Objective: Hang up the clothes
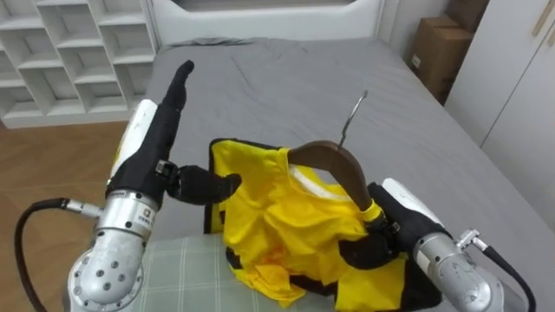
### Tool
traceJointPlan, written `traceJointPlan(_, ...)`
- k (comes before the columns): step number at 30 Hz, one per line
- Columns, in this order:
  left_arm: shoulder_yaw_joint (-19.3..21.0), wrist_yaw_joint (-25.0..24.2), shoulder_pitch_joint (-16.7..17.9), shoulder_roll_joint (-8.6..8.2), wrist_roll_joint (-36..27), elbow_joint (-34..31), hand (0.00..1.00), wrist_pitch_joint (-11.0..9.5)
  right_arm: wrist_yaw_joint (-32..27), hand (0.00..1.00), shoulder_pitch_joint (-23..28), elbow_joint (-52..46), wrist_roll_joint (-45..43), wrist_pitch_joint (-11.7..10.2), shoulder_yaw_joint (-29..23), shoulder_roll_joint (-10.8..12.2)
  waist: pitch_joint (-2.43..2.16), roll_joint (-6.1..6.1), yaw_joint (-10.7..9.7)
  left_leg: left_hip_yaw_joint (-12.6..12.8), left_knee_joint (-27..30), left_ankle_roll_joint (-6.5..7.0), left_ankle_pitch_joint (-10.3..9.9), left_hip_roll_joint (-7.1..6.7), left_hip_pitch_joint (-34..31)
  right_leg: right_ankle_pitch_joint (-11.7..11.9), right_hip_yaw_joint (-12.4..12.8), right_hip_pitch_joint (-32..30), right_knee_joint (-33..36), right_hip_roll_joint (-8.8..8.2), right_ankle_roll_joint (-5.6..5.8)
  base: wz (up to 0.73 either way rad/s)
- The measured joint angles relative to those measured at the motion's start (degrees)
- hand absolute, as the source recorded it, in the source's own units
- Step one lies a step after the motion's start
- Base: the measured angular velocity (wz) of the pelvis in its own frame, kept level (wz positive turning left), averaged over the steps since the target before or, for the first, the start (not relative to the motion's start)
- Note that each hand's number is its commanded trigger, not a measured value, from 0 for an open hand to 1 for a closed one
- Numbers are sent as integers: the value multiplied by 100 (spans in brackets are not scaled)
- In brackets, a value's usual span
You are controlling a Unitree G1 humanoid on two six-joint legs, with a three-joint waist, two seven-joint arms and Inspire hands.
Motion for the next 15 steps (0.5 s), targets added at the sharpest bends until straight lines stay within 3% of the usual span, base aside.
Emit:
traceJointPlan(5, 28, 121, 12, 57, -269, -3, 0, -5, -221, 100, 129, 74, -7, -3, -69, -3, -25, 16, 15, -18, -3, 0, 0, -3, 40, 0, -8, 43, 16, -10, 0, 3)
traceJointPlan(15, 397, 461, 644, 66, -817, -187, 0, -131, -267, 100, 284, 73, -140, -1, -165, -33, -51, -21, 136, -4, -6, -5, 3, -17, 95, 1, 5, 87, 19, -11, -2, -1)
